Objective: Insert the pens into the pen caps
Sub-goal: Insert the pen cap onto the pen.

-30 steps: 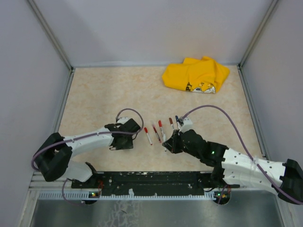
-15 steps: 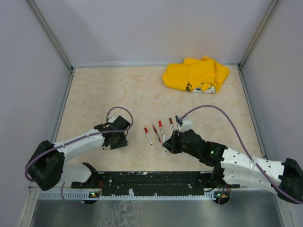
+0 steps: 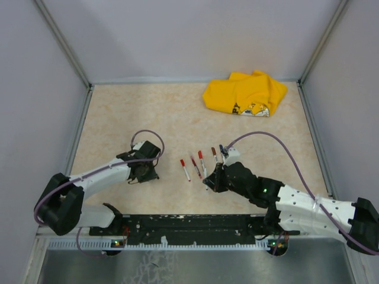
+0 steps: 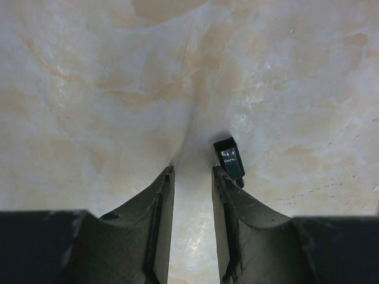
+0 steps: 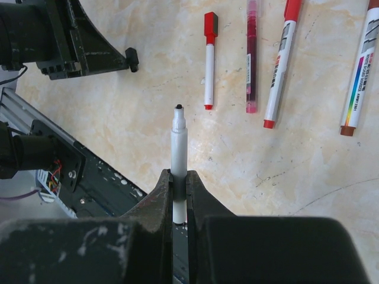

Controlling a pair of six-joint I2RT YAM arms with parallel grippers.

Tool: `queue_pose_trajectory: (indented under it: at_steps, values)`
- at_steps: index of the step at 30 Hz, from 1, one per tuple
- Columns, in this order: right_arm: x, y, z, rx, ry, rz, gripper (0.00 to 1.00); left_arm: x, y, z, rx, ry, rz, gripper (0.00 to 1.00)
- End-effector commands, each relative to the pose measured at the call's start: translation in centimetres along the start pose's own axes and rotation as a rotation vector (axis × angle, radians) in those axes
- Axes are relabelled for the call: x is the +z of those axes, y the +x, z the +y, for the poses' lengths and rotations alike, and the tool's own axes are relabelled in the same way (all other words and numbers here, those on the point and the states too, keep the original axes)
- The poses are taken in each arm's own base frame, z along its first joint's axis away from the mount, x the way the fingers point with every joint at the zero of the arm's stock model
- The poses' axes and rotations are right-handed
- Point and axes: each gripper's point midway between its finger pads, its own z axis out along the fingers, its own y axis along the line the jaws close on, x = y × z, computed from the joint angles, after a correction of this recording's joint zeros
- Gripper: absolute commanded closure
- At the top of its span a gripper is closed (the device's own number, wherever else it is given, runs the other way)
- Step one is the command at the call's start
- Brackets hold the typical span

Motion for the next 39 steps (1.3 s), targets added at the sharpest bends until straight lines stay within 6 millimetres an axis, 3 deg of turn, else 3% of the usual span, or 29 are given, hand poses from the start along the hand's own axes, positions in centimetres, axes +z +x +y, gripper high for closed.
queue_pose_trajectory:
  at_steps: [1,9,15,23,29,39]
  values:
    - [-0.4,-1.6,1.5,0.017,-0.043,-0.053,1.0,2.0,0.7,0.0,0.024,-0.024,0.036,0.64]
    - [-0.9,-1.7,1.1,0.018,-0.03,-0.062,1.0,2.4,-1.5,-1.4,0.052,-0.054,0.0,0.64]
    - [-1.0,-1.7,0.8,0.022,-0.023,-0.066,1.0,1.5,-3.0,-1.5,0.043,-0.074,-0.045,0.62]
    - [-0.9,-1.6,0.8,0.024,-0.027,-0.062,1.0,-1.0,-4.2,-4.8,0.078,0.067,-0.099,0.57]
    - [-1.0,-1.6,1.0,0.027,-0.033,-0.062,1.0,-1.5,-3.1,-7.4,0.191,0.147,-0.103,0.54]
    - [-1.1,-1.6,0.8,0.03,-0.03,-0.064,1.0,0.4,-1.8,-5.3,0.249,0.015,-0.044,0.55]
